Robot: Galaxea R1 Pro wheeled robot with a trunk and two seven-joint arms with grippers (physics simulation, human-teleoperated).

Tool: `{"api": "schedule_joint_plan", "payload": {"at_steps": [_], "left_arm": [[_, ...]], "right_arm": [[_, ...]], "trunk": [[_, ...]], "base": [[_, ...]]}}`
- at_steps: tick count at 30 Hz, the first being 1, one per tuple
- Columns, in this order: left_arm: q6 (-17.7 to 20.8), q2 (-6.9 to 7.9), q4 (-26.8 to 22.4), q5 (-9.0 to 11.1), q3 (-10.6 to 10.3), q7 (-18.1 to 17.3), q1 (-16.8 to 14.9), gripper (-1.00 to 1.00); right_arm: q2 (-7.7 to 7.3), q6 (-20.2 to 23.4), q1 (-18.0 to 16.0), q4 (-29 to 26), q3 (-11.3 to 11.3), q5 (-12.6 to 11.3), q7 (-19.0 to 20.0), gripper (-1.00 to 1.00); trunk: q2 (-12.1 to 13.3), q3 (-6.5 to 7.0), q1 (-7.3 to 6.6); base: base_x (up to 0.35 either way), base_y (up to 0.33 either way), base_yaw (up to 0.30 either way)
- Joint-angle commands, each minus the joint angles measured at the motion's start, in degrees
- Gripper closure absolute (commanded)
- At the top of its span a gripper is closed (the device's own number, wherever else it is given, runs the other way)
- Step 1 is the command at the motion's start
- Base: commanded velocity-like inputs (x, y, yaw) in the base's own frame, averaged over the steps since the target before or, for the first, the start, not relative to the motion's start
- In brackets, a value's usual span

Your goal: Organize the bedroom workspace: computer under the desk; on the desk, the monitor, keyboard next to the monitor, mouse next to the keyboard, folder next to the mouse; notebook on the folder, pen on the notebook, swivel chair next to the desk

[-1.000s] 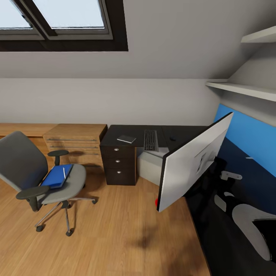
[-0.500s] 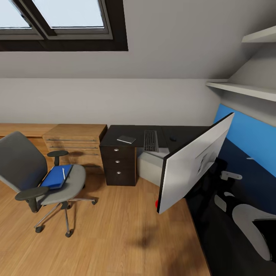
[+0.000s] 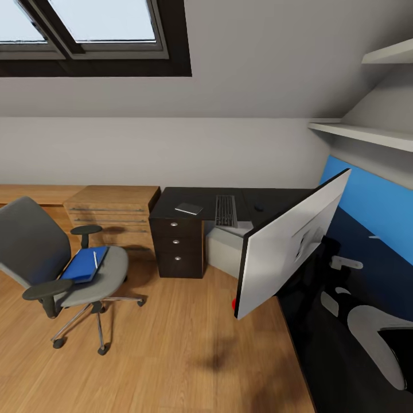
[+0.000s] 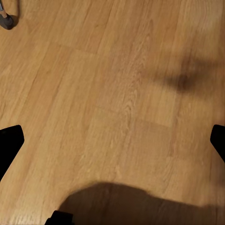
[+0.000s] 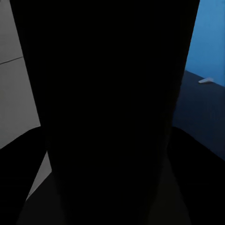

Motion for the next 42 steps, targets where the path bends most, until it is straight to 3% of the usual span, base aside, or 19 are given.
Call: {"api": "schedule_joint_plan", "payload": {"at_steps": [1,22,42], "left_arm": [[-0.2,0.04,0.0,0.3,-0.5,0.4,-0.1,-1.0],[-0.2,0.05,0.0,0.3,-0.5,0.4,0.0,-1.0],[-0.2,0.04,0.0,0.3,-0.5,0.4,-0.1,-1.0]], "right_arm": [[0.0,0.0,0.0,0.0,0.9,-0.1,-0.2,1.0],[0.0,0.1,0.0,0.0,0.8,-0.2,-0.2,1.0],[0.0,0.1,0.0,0.0,0.9,-0.2,-0.2,1.0]], "trunk": [[0.0,-0.07,0.0],[0.0,-0.07,0.0],[0.0,-0.07,0.0]], "base": [[0.0,0.0,0.0],[-0.008,-0.003,0.0],[-0.258,-0.159,0.0]]}}
